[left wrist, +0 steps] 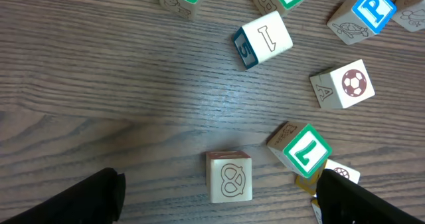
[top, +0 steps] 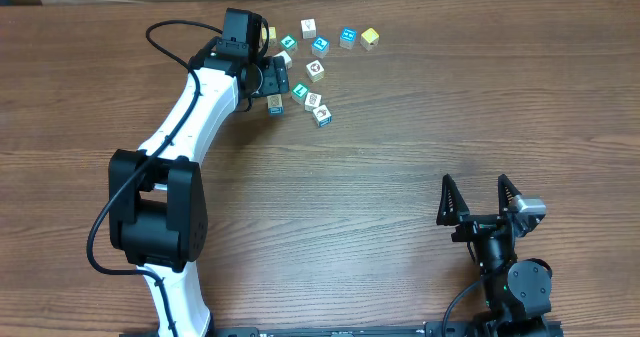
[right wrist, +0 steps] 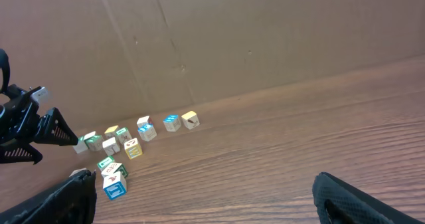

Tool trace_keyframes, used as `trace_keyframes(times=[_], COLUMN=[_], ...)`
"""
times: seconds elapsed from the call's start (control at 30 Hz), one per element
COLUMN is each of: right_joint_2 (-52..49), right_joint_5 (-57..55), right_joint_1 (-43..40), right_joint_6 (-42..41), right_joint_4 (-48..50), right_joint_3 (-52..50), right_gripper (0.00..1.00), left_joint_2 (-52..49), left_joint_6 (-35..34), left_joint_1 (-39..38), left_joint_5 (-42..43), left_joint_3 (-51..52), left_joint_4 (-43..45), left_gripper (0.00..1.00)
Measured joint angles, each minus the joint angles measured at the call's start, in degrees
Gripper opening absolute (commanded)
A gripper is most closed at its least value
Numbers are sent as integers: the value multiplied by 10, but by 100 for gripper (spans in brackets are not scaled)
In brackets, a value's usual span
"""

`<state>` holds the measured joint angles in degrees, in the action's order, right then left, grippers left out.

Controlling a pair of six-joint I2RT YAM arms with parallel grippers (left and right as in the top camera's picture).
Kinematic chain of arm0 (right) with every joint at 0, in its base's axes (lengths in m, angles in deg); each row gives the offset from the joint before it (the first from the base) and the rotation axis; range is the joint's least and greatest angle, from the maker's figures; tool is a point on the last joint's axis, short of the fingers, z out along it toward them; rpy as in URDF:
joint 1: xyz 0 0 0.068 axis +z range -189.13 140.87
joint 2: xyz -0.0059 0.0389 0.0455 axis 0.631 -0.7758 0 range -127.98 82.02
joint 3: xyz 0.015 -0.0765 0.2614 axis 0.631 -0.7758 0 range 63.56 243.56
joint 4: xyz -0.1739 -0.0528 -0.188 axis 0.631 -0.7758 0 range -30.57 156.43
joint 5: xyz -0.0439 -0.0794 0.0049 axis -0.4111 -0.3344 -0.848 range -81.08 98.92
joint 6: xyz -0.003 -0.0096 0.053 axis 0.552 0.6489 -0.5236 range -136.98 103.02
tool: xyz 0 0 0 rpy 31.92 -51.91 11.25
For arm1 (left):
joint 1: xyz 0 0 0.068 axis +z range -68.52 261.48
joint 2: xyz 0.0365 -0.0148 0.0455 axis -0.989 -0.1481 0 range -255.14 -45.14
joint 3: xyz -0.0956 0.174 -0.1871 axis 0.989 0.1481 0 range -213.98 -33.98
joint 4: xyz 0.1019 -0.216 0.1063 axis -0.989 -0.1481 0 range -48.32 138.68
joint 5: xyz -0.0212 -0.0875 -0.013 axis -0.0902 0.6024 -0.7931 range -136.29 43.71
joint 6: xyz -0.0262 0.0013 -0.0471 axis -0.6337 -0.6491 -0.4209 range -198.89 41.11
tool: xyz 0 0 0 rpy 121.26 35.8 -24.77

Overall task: Form a horizontal line
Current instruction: 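Extend the left gripper forward over the blocks near the cluster's left side, then lower the open left gripper toward the block with a pretzel picture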

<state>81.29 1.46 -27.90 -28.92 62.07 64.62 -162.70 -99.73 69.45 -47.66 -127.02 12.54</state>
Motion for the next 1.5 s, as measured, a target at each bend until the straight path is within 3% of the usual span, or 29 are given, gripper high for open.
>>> trace_keyframes(times=[0.37, 0.57, 0.73, 0.83, 0.87, 1.07, 1.23, 1.5], right_joint_2=[0, 0, 0, 0, 0, 0, 0, 0], right_joint_5=[0, 0, 0, 0, 0, 0, 0, 0], right_joint_1=[0, 0, 0, 0, 0, 0, 0, 0], right_joint_6=[0, 0, 0, 0, 0, 0, 0, 0], right_joint_4=[0, 0, 0, 0, 0, 0, 0, 0], right_joint_3=[0, 0, 0, 0, 0, 0, 0, 0], right_gripper=[100, 100, 100, 100, 100, 100, 100, 100], left_joint_2=[0, 0, 0, 0, 0, 0, 0, 0], left_joint_6=[0, 3, 4, 3, 4, 7, 10, 9], left_joint_1=[0, 0, 0, 0, 0, 0, 0, 0], left_joint_5=[-11, -11, -13, -13, -13, -15, -15, -15], left_joint_3=[0, 0, 0, 0, 0, 0, 0, 0], left_joint_4=[6, 18, 21, 21, 22, 32, 34, 34], left_gripper=[95, 70, 61, 42, 41, 46, 61, 62])
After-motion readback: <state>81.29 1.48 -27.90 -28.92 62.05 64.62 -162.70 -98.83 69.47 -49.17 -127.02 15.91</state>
